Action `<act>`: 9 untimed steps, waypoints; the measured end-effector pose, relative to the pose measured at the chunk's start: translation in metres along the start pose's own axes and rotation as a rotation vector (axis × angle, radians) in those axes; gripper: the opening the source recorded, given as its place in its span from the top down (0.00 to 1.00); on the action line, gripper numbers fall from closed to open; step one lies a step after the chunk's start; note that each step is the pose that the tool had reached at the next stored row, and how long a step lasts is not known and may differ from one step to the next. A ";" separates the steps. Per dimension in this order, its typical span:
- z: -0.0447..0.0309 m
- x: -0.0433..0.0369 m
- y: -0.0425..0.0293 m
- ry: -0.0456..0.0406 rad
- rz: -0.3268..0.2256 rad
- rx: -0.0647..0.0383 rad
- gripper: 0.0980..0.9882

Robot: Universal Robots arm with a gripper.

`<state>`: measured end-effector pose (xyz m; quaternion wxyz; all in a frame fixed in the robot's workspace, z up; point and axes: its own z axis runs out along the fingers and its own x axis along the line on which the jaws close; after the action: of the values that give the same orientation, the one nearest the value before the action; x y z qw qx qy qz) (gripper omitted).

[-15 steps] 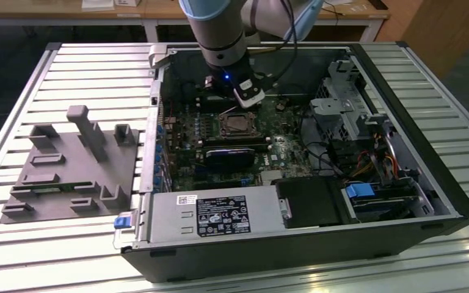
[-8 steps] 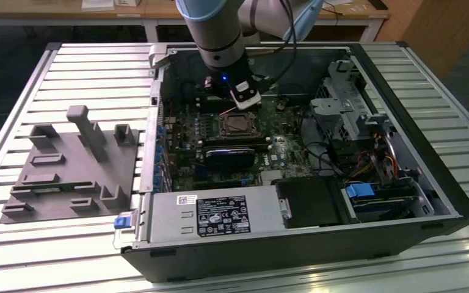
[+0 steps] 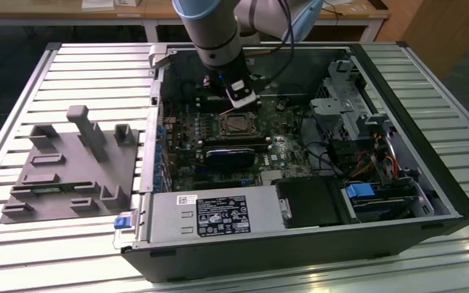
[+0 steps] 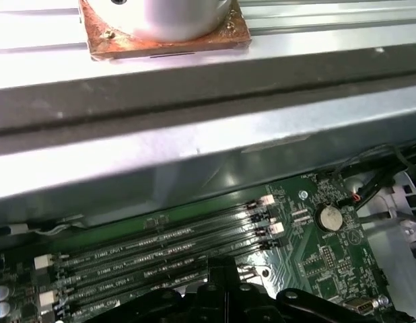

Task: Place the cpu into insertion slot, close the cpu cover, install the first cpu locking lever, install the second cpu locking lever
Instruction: 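Install the first cpu locking lever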

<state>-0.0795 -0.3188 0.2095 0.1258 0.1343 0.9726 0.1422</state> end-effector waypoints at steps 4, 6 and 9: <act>0.0017 0.0017 0.0047 -0.0024 0.006 0.001 0.99; 0.0022 0.0021 0.0057 -0.0046 0.006 0.001 0.99; 0.0034 0.0024 0.0053 -0.0163 0.009 0.000 0.99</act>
<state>-0.0796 -0.3123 0.2075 0.1331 0.1396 0.9709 0.1418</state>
